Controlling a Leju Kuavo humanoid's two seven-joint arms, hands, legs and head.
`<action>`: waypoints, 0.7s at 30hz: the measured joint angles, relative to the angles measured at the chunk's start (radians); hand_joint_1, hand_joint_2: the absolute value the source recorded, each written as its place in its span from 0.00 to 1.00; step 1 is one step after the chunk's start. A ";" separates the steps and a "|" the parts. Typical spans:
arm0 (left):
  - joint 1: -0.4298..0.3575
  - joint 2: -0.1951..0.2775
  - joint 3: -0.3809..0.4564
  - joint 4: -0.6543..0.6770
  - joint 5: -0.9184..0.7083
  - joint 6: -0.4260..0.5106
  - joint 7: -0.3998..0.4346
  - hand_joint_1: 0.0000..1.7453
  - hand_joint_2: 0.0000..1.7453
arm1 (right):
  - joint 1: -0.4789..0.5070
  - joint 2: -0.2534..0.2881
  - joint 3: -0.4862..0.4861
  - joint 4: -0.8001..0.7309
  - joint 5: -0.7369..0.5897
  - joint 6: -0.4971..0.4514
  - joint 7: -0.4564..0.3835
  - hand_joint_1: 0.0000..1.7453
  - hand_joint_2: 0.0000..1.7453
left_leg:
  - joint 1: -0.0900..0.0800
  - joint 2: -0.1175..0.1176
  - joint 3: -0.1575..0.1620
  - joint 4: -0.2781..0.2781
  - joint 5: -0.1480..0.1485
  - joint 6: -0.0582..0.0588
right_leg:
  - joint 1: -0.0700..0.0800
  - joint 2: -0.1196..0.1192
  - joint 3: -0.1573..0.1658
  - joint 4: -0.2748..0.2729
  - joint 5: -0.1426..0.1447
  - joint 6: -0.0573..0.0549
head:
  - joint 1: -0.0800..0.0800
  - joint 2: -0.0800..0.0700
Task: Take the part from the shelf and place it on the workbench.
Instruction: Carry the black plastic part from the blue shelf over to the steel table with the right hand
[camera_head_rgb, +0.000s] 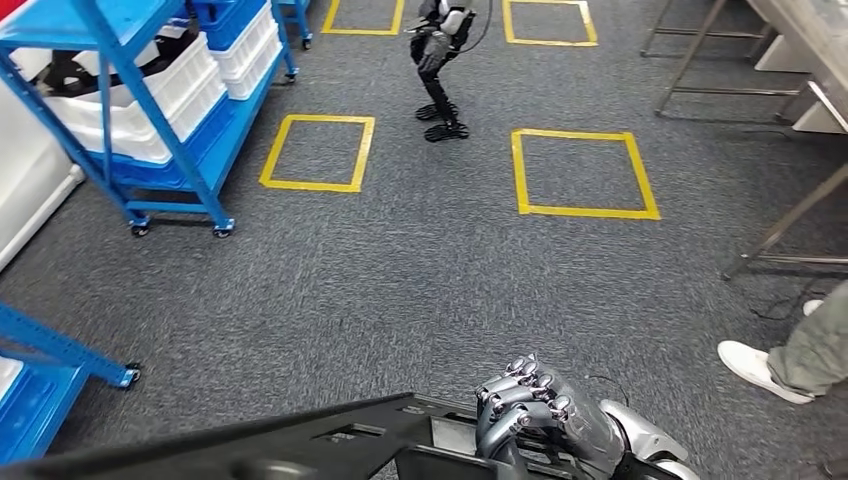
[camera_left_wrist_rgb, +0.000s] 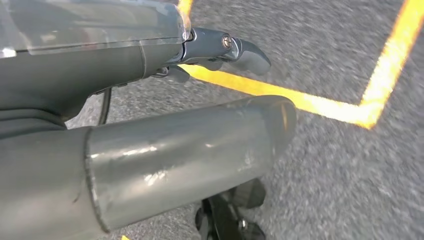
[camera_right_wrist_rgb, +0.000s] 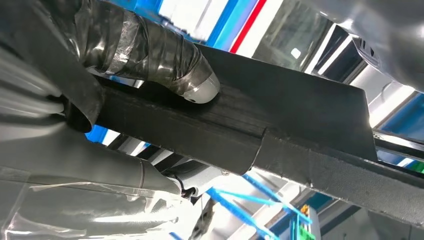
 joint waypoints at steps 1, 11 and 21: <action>-0.001 -0.002 0.000 0.000 0.000 -0.001 -0.001 0.00 0.00 | -0.005 0.000 0.000 0.000 0.000 0.002 0.003 1.00 1.00 | 0.001 -0.024 0.028 -0.069 0.030 0.001 | 0.000 0.013 0.001 0.002 -0.001 0.004 | 0.000 0.000; -0.007 -0.009 0.000 0.000 0.008 -0.012 -0.023 0.00 0.00 | -0.043 -0.004 0.007 0.003 -0.002 0.029 0.041 1.00 1.00 | -0.009 0.024 0.063 -0.166 0.066 0.053 | -0.009 -0.063 -0.129 0.238 -0.120 0.053 | 0.000 0.000; -0.012 -0.015 0.002 0.000 0.010 -0.006 -0.010 0.00 0.00 | -0.057 -0.006 0.017 0.008 0.004 0.016 0.042 1.00 1.00 | -0.024 0.132 0.075 -0.166 0.053 0.032 | 0.018 -0.123 0.003 -0.001 -0.015 0.014 | 0.000 0.000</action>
